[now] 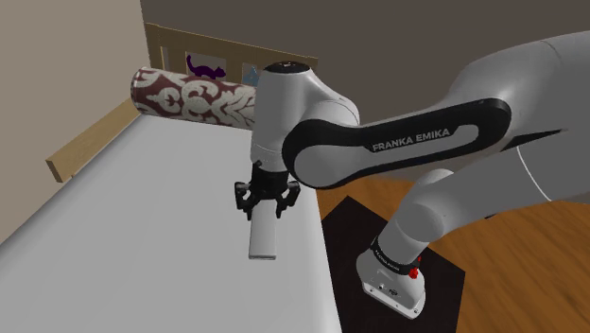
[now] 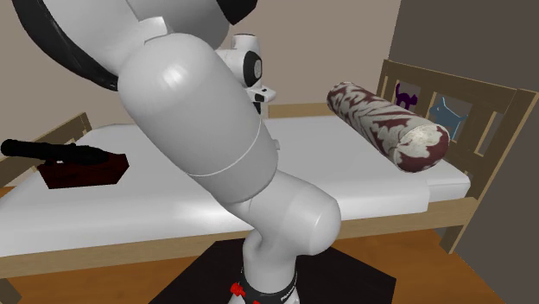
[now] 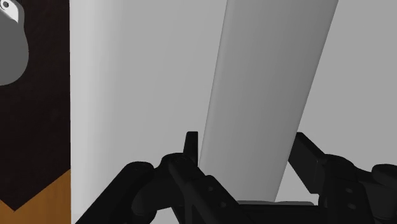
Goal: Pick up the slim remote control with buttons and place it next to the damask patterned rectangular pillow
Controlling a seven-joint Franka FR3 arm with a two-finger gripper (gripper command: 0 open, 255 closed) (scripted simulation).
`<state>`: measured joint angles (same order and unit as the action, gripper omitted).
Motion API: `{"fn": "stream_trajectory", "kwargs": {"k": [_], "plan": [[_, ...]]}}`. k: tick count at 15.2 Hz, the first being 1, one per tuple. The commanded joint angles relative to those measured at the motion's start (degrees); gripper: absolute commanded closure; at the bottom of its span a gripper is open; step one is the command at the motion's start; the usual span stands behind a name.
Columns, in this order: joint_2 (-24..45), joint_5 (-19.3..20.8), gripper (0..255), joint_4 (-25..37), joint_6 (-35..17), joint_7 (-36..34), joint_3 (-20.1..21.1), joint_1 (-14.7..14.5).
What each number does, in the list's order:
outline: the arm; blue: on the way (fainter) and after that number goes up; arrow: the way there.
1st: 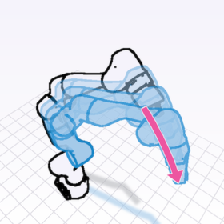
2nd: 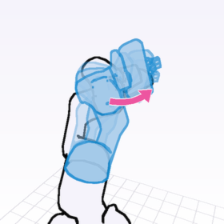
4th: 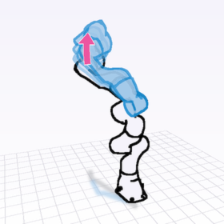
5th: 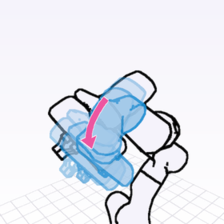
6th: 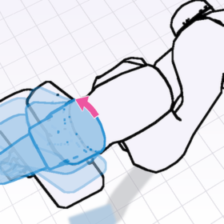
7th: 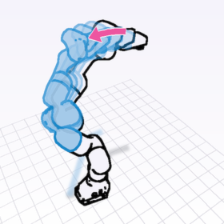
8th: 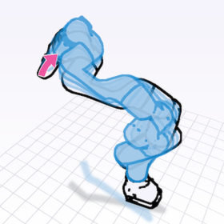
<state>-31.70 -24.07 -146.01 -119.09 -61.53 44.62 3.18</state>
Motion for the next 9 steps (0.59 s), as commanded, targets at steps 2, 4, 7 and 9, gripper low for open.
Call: {"fn": "stream_trajectory", "kwargs": {"k": [2,4,7,9], "plan": [[-1.3,0.3,255,1.5,2.8,0.1,-1.2,-0.2],[-1.9,0.6,255,2.5,4.5,0.2,-2.0,-0.3],[-2.8,1.0,255,4.2,7.0,0.2,-3.0,-0.4],[-3.3,1.3,255,5.3,8.7,0.2,-3.7,-0.4]]}}
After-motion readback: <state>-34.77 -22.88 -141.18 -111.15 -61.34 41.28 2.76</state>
